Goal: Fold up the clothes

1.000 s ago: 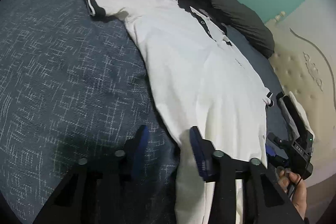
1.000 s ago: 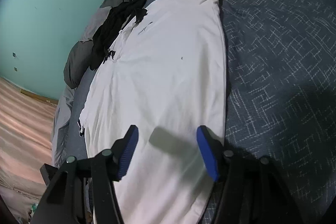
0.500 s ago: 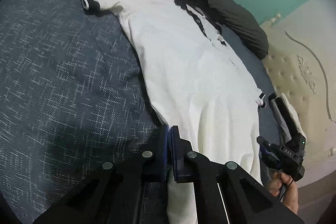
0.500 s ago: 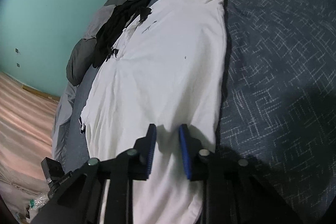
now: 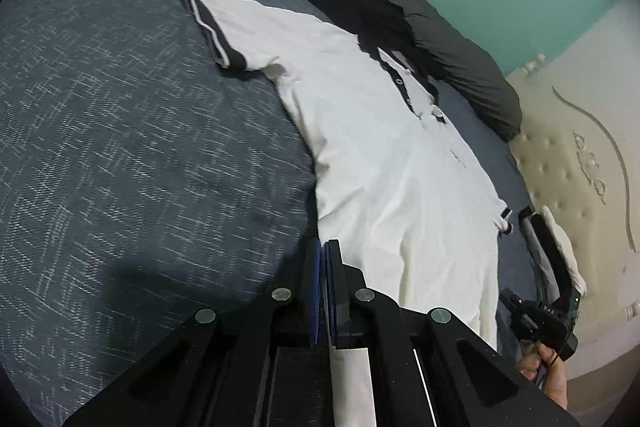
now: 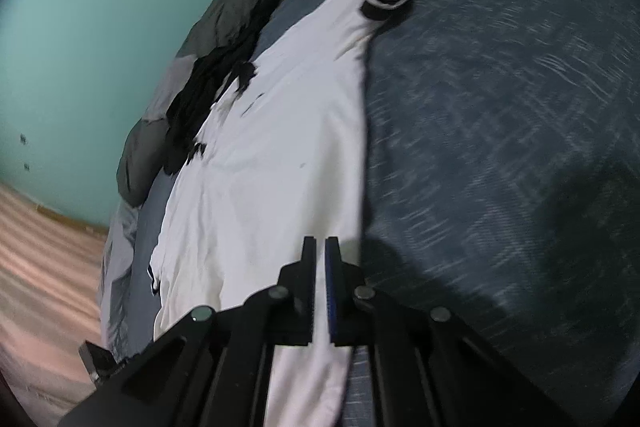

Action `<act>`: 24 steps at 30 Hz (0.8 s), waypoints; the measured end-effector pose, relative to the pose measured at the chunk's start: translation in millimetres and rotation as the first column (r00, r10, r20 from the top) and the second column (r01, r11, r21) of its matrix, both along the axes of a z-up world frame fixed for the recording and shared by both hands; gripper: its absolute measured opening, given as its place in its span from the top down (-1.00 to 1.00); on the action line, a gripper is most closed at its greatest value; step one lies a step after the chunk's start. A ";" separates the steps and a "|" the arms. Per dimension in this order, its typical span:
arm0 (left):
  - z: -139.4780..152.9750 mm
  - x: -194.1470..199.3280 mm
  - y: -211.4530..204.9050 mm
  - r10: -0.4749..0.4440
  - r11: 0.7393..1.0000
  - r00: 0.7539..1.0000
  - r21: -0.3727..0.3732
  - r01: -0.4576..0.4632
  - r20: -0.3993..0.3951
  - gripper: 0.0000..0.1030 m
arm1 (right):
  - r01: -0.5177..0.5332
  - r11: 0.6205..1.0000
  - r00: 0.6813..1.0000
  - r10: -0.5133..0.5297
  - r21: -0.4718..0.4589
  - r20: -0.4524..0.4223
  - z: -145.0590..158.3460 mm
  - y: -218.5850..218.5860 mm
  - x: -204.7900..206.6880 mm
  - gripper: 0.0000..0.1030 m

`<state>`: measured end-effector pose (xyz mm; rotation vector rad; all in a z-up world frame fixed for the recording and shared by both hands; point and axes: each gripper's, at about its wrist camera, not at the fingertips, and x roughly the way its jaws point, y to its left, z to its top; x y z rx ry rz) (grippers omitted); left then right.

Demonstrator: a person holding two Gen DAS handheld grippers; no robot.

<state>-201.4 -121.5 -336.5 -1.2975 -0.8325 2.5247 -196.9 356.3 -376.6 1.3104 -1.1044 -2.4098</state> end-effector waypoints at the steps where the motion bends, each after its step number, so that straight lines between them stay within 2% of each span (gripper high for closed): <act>1: -0.9 -0.5 -0.6 0.002 1.000 1.000 -0.003 -0.002 0.004 0.94 | 0.001 1.000 1.000 -0.001 0.007 0.012 -1.4 1.7 -0.6 0.93; 4: -2.4 -1.7 0.3 0.005 1.000 1.000 -0.010 -0.005 0.009 0.94 | 0.019 1.000 0.998 -0.020 0.015 0.061 -6.7 5.0 -1.6 0.84; 5: -2.5 -2.0 1.0 0.004 1.000 1.000 -0.014 -0.004 0.009 0.94 | 0.017 1.000 0.997 -0.018 0.015 0.072 -8.3 5.1 -2.4 0.71; 6: -2.9 -2.1 1.2 0.004 1.000 1.000 -0.015 -0.004 0.010 0.94 | 0.015 1.000 0.997 -0.017 0.020 0.079 -9.6 4.9 -3.0 0.29; 7: -3.2 -2.1 1.3 0.003 1.000 1.000 -0.016 -0.003 0.010 0.94 | 0.009 1.000 0.997 -0.010 0.015 0.076 -9.9 4.1 -3.3 0.12; 10: -4.4 -1.3 1.3 -0.002 1.000 1.000 -0.015 0.003 0.012 0.94 | -0.023 0.999 0.998 0.020 0.045 0.066 -8.5 -2.1 -4.6 0.09; 11: -4.8 -1.4 1.6 -0.004 1.000 1.000 -0.016 0.004 0.013 0.94 | -0.036 0.998 0.998 0.033 0.050 0.060 -8.2 -4.1 -4.6 0.09; 12: -4.8 -1.5 1.8 -0.005 1.000 1.000 -0.017 0.005 0.013 0.94 | -0.048 0.997 0.998 0.045 0.055 0.054 -8.0 -6.2 -4.5 0.18; 13: -4.8 -1.6 2.0 -0.006 1.000 1.000 -0.019 0.006 0.013 0.94 | -0.060 0.997 0.997 0.057 0.058 0.053 -8.3 -8.2 -4.8 0.30; 15: -4.2 -1.3 1.6 -0.007 1.000 1.000 -0.019 0.007 0.012 0.94 | -0.082 0.995 0.996 0.079 0.064 0.050 -9.1 -12.4 -5.3 0.72; 17: -4.0 -1.1 1.2 -0.007 1.000 1.000 -0.019 0.007 0.011 0.94 | -0.089 0.995 0.995 0.086 0.050 0.049 -11.1 -13.6 -5.2 0.89; 24: -5.2 -0.3 -1.8 0.006 1.000 1.000 -0.020 -0.005 0.009 0.94 | -0.076 0.996 0.997 0.077 0.037 -0.009 0.7 -9.3 -1.1 0.96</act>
